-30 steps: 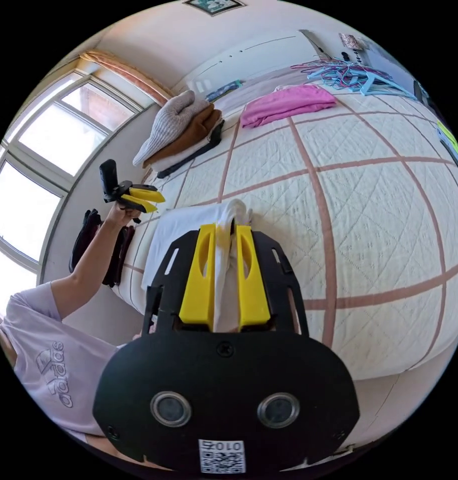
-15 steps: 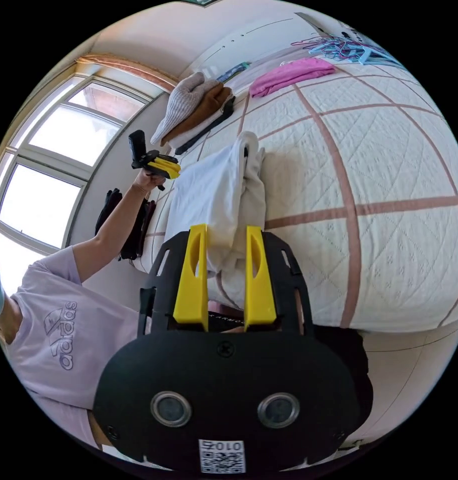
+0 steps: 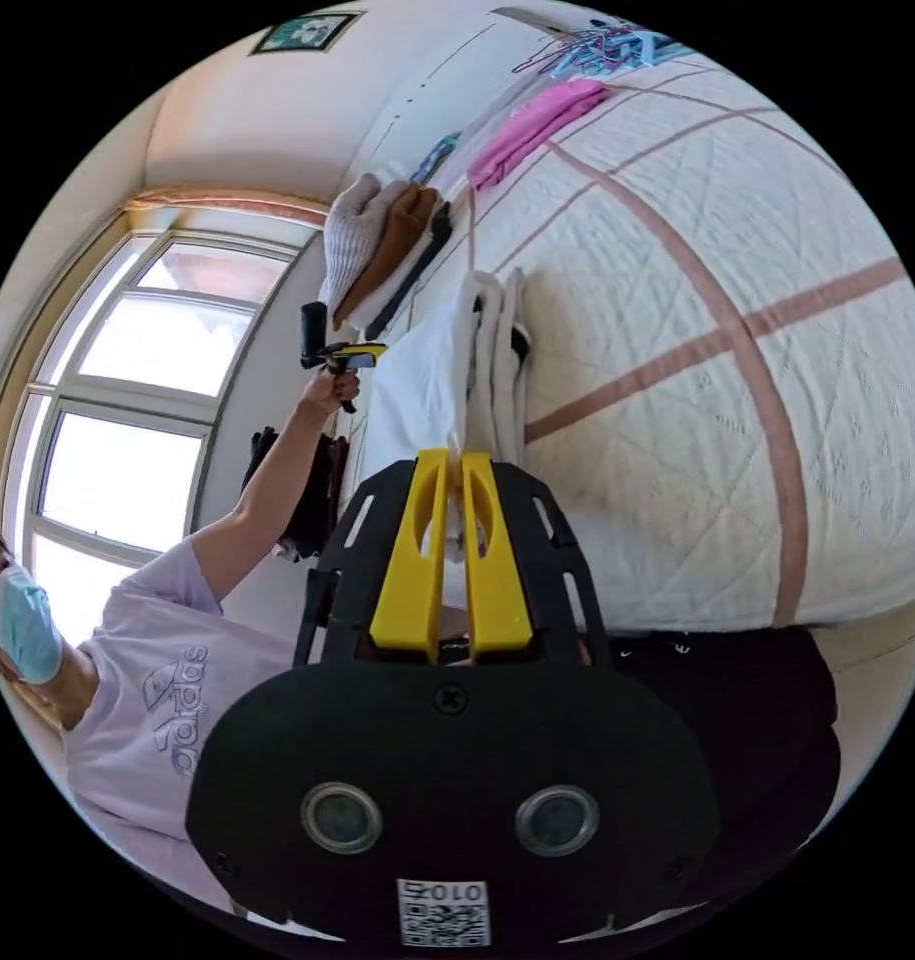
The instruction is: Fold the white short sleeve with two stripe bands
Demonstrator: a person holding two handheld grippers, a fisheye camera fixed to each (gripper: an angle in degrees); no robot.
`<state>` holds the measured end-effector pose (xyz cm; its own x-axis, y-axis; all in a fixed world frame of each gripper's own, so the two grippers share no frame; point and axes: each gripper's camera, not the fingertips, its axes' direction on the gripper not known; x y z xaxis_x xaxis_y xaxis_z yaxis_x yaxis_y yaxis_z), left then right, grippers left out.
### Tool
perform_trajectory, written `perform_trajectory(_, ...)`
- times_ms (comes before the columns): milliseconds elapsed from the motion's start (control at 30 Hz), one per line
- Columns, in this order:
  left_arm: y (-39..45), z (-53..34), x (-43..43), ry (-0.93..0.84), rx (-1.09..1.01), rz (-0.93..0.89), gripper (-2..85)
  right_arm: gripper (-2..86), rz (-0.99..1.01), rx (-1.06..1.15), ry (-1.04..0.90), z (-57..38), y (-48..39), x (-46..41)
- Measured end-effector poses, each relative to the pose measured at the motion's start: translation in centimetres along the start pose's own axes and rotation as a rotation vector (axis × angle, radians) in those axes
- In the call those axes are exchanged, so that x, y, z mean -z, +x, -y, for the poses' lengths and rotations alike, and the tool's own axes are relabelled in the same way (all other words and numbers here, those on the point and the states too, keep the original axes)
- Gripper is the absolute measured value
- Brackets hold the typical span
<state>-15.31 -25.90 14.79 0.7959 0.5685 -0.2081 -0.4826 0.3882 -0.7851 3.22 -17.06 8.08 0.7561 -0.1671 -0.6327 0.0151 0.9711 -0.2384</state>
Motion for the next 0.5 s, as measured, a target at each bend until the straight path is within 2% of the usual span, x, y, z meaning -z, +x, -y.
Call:
perform_trajectory(67,2.6,-0.6,0.8,0.035,-0.011,0.106,1.4,5.4,-0.066,0.062,-0.030,-0.1,-1.5,0.2)
perform_trajectory(133,8.1,-1.8,1.1,0.046,-0.043,0.305,2.2,6.4,-0.164,0.097,-0.027,-0.6,-2.7,1.2)
perform_trajectory(233,16.3,-3.5,-2.0,0.000,-0.177,0.429,3.1,7.9,-0.256,0.101,0.038,-1.4,-3.6,3.0)
perform_trajectory(333,22.7,-5.6,-7.8,-0.140,-0.338,0.526,3.4,8.9,-0.201,0.101,-0.001,-1.2,-3.1,1.9)
perform_trajectory(433,25.7,-7.4,-12.4,-0.246,-0.384,0.569,3.2,8.6,-0.166,0.067,-0.027,-1.0,-1.8,0.0)
perform_trajectory(500,26.4,-8.2,-13.9,-0.245,-0.380,0.614,2.9,7.6,-0.129,0.050,-0.001,-1.2,-1.4,-0.2)
